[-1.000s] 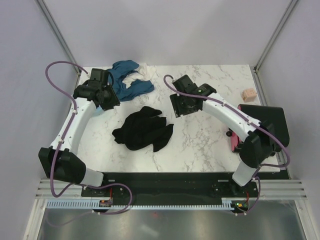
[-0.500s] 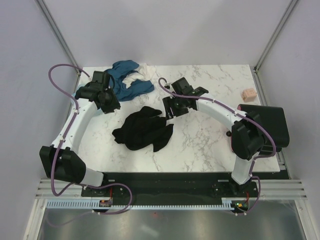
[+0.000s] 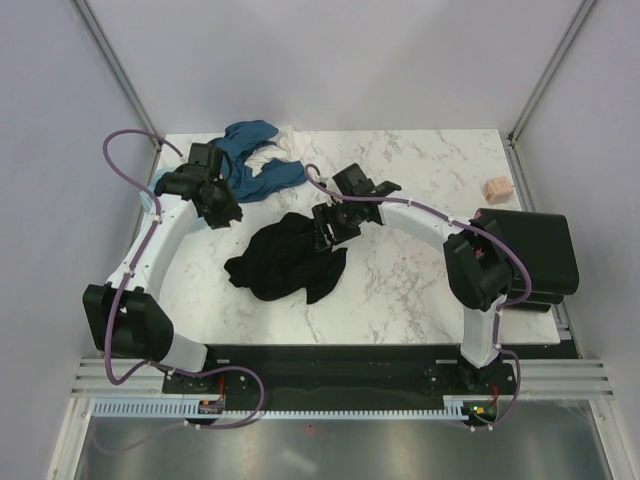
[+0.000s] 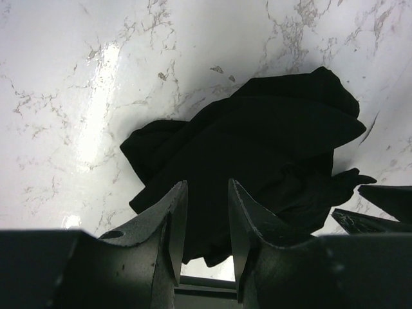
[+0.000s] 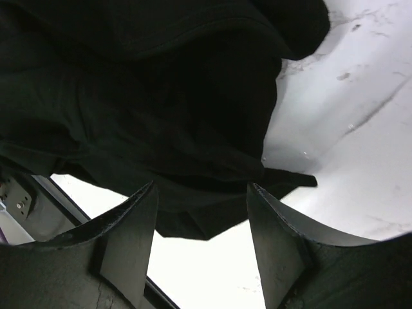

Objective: Fold and stack the t-shirts

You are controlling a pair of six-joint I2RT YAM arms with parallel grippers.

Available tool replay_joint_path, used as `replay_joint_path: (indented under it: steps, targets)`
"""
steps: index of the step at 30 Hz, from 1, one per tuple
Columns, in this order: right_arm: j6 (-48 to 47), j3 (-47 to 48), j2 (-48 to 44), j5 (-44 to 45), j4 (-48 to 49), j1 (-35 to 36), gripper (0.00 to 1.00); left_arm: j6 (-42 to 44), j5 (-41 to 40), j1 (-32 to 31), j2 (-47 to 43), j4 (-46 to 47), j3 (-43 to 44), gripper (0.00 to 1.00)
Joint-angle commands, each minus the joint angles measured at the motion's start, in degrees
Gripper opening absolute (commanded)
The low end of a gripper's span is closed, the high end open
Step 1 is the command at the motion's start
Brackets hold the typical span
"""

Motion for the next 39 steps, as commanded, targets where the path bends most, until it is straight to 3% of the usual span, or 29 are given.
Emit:
replay_joint_path:
  steps: [1, 5, 8, 10, 12, 25, 39]
  targets:
    - [-0.82, 1.71, 3.36, -3.3, 3.05, 0.88, 0.65, -1.22, 0.49, 0.13, -0.18, 0.67, -0.43, 0.39]
    - [-0.99, 2.24, 4.86, -3.57, 5.24, 1.5, 0.64, -1.04, 0.49, 0.13, -0.45, 0.67, -1.04, 0.39]
    - [-1.52, 3.56, 6.0, -3.13, 5.6, 1.85, 0.43, -1.04, 0.66, 0.05, -0.53, 0.58, -1.13, 0.39]
    - [-1.78, 3.91, 4.6, -2.0, 5.6, 2.2, 0.18, -0.96, 0.84, 0.05, -0.8, 0.67, -1.13, 0.39]
    - [-2.57, 4.26, 1.89, -0.06, 5.68, 2.64, 0.0, -1.04, 1.02, 0.05, -0.97, 0.67, -1.31, 0.39]
    - [-2.23, 13.92, -12.01, 14.97, -0.46, 4.57, 0.0, -1.31, 3.47, -0.57, -2.46, 1.19, -2.45, 0.38]
    - [-2.14, 44.77, -16.94, 26.92, -13.82, 5.71, 0.0, 0.54, 10.06, -0.74, -8.7, 0.93, -1.75, 0.39]
